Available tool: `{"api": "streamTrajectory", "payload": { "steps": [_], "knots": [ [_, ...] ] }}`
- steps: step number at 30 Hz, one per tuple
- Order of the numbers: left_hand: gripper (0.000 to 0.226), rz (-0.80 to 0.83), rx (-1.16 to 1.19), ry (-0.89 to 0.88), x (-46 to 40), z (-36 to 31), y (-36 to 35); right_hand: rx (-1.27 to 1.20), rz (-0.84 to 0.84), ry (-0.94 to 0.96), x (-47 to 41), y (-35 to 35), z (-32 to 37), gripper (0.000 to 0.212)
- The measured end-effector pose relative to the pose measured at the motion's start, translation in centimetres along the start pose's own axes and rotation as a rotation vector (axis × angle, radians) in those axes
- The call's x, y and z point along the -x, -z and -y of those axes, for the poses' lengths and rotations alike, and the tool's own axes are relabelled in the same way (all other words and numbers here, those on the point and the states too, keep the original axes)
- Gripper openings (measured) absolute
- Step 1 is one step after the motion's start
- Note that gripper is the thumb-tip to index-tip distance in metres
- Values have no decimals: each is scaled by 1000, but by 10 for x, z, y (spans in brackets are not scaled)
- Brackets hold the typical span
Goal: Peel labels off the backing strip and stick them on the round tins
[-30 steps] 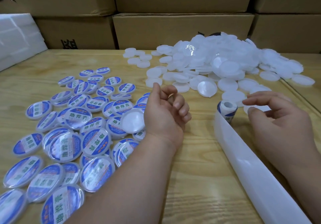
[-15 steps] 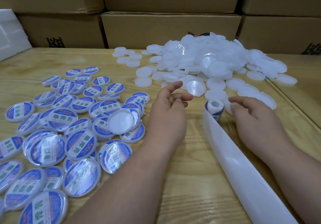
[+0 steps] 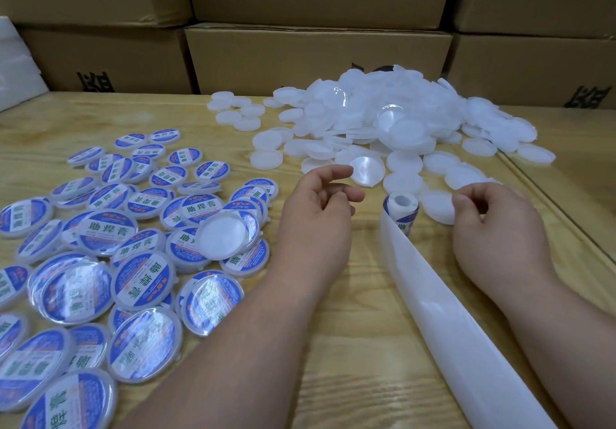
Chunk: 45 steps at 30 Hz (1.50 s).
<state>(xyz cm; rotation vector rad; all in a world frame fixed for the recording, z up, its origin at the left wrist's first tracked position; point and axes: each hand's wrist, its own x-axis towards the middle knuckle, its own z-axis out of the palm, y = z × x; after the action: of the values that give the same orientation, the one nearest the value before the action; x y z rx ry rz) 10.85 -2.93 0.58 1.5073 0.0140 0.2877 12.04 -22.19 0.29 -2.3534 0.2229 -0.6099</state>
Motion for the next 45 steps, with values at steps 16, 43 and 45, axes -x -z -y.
{"api": "streamTrajectory", "payload": {
  "steps": [16,43,45],
  "knots": [
    [35,25,18,-11,0,3,1,20,84,-46,3,-2,2,25],
    [10,97,-17,-74,5,-3,-3,-715,61,300,27,1,25,24],
    [3,25,46,-52,3,-4,-2,-652,67,258,28,4,26,8]
  ]
}}
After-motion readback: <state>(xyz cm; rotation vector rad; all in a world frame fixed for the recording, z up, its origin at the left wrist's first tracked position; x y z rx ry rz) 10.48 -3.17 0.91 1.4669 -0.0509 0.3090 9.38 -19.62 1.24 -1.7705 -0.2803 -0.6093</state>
